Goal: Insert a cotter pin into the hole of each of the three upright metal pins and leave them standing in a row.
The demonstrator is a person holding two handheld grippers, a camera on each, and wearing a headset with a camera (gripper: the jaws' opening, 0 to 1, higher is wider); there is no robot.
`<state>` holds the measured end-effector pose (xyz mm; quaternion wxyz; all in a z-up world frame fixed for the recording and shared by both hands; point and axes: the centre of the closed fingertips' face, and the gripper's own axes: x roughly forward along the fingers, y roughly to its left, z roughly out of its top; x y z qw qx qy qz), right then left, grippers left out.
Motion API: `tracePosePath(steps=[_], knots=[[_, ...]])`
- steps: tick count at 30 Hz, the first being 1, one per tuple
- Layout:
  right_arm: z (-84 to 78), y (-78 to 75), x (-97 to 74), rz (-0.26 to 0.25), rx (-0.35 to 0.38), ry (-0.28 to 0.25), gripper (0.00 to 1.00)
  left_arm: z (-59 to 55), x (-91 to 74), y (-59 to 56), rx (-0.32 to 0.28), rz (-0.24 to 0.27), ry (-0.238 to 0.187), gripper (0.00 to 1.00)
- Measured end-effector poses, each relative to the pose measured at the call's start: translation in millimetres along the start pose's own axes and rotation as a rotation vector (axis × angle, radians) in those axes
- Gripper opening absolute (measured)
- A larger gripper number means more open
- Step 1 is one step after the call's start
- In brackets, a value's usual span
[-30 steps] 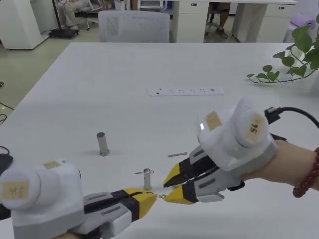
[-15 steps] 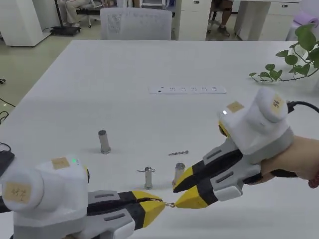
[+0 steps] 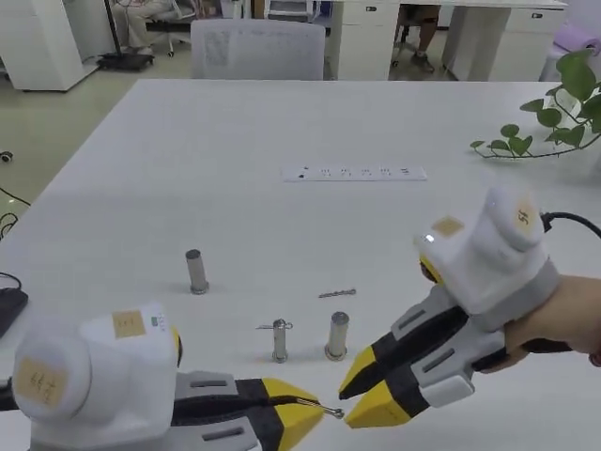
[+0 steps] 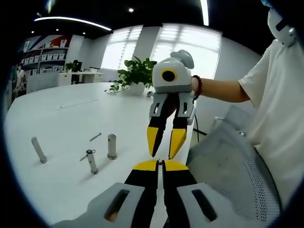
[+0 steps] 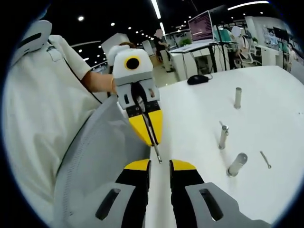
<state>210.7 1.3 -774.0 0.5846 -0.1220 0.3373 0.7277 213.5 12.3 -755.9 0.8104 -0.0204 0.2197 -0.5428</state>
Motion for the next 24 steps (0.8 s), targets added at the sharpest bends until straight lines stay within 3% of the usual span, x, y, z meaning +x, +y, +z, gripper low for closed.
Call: tracePosePath(steps=[6,24], knots=[[-0.9,5.1,2.1,0.032,0.016,-0.017,0.17,-2.6,1.1,-4.7,0.019,-0.016,0.018,0.01],[-2.1,14.5,9.7,0.083,0.007,-0.024,0.12,0.1,2.4,-13.2,0.029,-0.051,0.007,0.01]])
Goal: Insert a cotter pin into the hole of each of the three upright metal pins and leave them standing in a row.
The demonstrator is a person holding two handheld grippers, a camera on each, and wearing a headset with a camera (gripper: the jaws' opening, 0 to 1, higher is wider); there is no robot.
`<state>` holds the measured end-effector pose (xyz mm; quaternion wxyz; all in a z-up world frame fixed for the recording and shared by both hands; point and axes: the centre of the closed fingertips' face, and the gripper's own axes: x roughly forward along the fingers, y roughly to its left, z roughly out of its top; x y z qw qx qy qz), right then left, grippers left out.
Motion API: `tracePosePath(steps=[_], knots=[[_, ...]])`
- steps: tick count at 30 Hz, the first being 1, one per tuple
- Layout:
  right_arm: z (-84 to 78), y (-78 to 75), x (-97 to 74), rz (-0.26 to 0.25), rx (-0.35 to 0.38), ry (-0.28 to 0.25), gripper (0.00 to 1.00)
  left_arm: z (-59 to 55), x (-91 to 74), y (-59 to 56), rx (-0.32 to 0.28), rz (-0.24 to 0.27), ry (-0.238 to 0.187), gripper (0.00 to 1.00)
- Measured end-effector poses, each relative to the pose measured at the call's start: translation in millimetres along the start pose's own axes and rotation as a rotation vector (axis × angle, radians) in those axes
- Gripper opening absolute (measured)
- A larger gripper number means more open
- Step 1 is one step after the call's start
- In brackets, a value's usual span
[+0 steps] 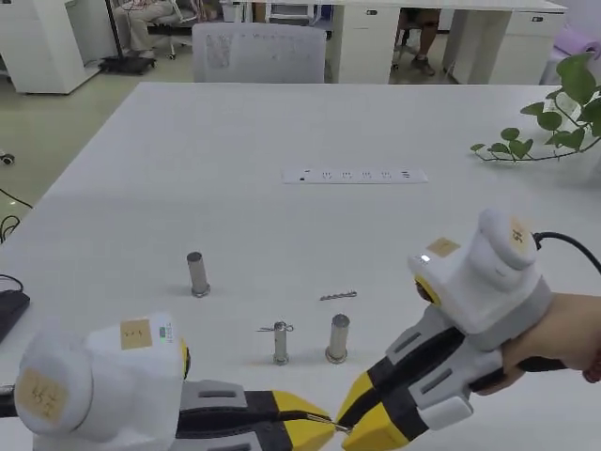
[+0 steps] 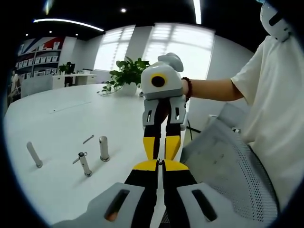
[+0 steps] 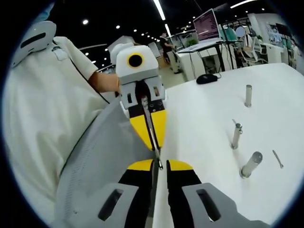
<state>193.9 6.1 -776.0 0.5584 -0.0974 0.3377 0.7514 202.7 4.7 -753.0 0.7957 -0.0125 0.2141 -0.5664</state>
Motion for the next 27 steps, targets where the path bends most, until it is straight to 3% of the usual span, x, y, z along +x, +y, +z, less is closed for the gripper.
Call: tracePosePath(steps=[9,19,27], knots=[[-0.1,0.7,0.8,0.004,-0.007,-0.006,0.06,0.8,0.2,-1.0,0.003,-0.004,-0.004,0.01],[1.4,-1.5,0.8,-0.023,-0.099,0.019,0.04,0.7,-0.2,3.0,-0.001,0.012,-0.009,0.01],[1.8,-9.8,-1.8,-0.068,-0.123,0.050,0.03,1.6,0.5,13.7,0.009,0.073,-0.022,0.04]])
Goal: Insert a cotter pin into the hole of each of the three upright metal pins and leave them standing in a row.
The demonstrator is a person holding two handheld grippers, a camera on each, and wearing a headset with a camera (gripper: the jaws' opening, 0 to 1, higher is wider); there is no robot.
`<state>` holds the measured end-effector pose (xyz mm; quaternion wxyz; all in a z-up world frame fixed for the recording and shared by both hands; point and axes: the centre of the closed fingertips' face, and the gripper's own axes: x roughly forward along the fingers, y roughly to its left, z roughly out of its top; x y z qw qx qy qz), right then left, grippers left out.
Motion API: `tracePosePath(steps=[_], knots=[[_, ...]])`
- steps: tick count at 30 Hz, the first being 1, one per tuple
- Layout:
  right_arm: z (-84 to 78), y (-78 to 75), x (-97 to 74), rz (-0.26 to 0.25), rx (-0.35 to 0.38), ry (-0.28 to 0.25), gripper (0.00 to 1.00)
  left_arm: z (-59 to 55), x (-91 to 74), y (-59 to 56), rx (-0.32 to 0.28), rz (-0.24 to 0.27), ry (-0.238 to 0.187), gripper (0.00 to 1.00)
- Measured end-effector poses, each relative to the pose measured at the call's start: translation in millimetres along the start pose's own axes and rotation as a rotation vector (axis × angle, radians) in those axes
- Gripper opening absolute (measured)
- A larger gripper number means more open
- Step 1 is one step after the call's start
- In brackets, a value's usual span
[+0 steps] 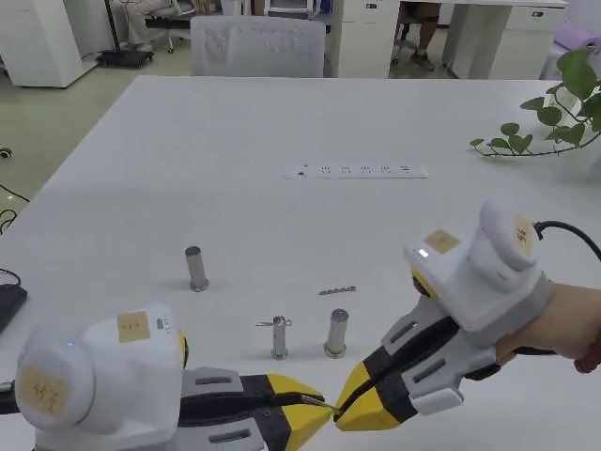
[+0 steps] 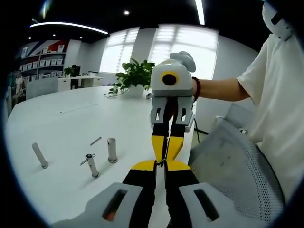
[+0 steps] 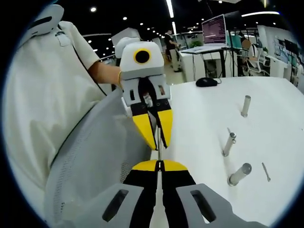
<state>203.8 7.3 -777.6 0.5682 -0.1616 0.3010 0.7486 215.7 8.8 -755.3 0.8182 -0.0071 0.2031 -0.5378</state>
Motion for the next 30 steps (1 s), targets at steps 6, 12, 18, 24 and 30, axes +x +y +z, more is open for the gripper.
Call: tracePosePath(steps=[6,12,18,24,30], knots=[[-7.7,-9.1,-3.6,-0.036,-0.011,0.050,0.03,0.2,0.0,6.9,-0.003,0.035,-0.010,0.14],[-16.6,-20.7,-8.2,-0.081,0.002,0.093,0.03,-0.7,0.2,15.3,0.003,0.076,-0.017,0.18],[-25.6,-31.1,-14.0,-0.129,0.010,0.142,0.03,-5.7,6.5,22.3,0.027,0.114,0.004,0.22],[-32.4,-39.6,-21.2,-0.162,0.014,0.179,0.03,-11.5,15.1,33.9,0.021,0.170,0.028,0.23],[-39.3,-48.1,-29.5,-0.193,0.014,0.216,0.03,-12.0,20.5,46.8,-0.015,0.216,0.026,0.23]])
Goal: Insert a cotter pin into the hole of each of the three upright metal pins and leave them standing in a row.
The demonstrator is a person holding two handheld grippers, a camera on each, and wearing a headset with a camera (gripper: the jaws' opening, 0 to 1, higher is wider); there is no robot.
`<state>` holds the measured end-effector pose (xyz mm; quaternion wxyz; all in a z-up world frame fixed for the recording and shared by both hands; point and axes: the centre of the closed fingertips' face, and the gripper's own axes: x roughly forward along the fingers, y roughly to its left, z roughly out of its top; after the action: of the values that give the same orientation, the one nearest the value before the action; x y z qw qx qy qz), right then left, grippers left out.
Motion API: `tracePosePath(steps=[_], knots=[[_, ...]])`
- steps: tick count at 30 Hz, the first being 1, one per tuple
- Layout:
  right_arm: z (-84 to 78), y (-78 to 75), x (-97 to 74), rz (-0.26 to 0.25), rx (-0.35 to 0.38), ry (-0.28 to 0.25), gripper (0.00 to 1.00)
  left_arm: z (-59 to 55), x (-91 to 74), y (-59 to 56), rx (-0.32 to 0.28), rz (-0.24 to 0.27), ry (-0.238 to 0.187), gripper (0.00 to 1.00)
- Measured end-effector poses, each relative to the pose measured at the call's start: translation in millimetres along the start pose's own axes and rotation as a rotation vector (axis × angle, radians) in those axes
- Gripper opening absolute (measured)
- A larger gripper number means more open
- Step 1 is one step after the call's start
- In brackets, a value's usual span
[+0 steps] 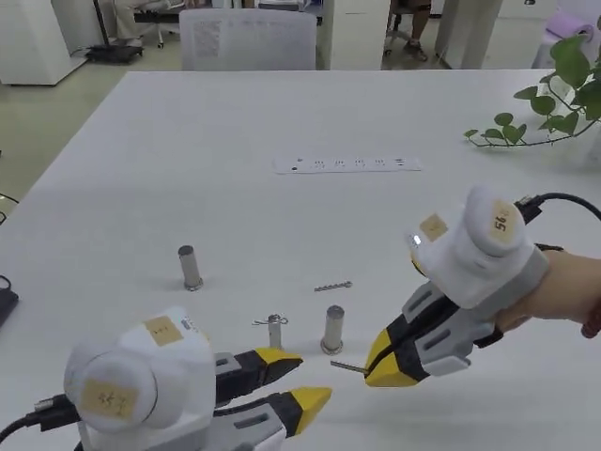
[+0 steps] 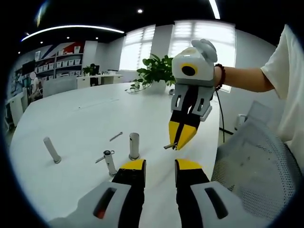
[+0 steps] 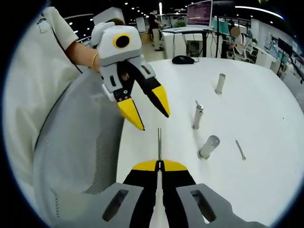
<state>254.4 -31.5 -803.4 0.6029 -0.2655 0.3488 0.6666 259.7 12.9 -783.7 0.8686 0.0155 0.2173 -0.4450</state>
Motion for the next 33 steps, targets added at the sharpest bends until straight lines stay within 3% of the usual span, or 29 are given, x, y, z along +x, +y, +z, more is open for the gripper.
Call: tracePosePath(steps=[14,33], knots=[[-20.2,-27.1,-7.4,-0.065,0.037,0.089,0.03,5.1,19.6,21.7,-0.092,0.112,-0.014,0.25],[-33.4,-54.9,-9.3,-0.117,0.020,0.180,0.03,-1.4,53.2,30.6,-0.058,0.207,0.017,0.25]])
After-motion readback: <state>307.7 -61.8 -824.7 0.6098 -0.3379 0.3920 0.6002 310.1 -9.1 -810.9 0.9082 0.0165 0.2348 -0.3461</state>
